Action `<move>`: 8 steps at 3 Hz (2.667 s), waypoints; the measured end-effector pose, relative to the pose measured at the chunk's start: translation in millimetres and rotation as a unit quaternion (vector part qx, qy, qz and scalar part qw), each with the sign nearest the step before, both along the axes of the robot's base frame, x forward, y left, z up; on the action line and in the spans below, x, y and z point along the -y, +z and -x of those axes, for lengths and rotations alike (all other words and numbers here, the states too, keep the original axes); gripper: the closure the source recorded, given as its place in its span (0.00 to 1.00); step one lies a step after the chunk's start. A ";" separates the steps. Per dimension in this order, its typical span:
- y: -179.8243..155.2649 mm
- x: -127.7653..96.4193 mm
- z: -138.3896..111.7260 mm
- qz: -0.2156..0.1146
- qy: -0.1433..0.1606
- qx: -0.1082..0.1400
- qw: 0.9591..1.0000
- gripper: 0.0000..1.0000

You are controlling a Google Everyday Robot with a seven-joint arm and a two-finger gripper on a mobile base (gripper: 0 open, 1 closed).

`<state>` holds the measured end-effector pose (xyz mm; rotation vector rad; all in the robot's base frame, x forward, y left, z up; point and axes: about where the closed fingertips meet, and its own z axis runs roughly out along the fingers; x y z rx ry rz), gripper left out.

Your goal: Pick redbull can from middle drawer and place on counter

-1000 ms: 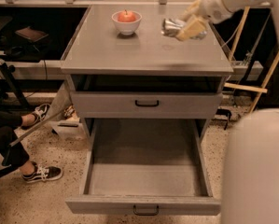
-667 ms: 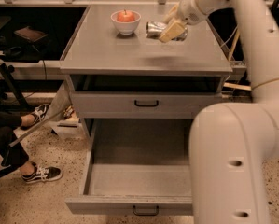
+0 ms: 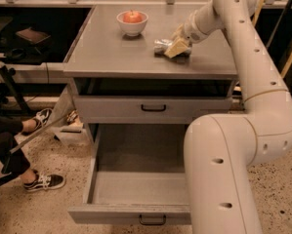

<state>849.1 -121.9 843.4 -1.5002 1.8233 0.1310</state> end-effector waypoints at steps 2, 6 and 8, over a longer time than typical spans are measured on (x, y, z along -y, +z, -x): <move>3.5 -0.3 0.7 0.000 0.000 0.000 1.000 0.58; 3.5 -0.3 0.6 0.000 0.000 0.000 1.000 0.00; 97.6 73.8 12.2 0.027 -0.102 0.062 0.992 0.00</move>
Offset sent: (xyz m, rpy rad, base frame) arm 0.0000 0.0000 0.0038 0.0000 0.0000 0.0000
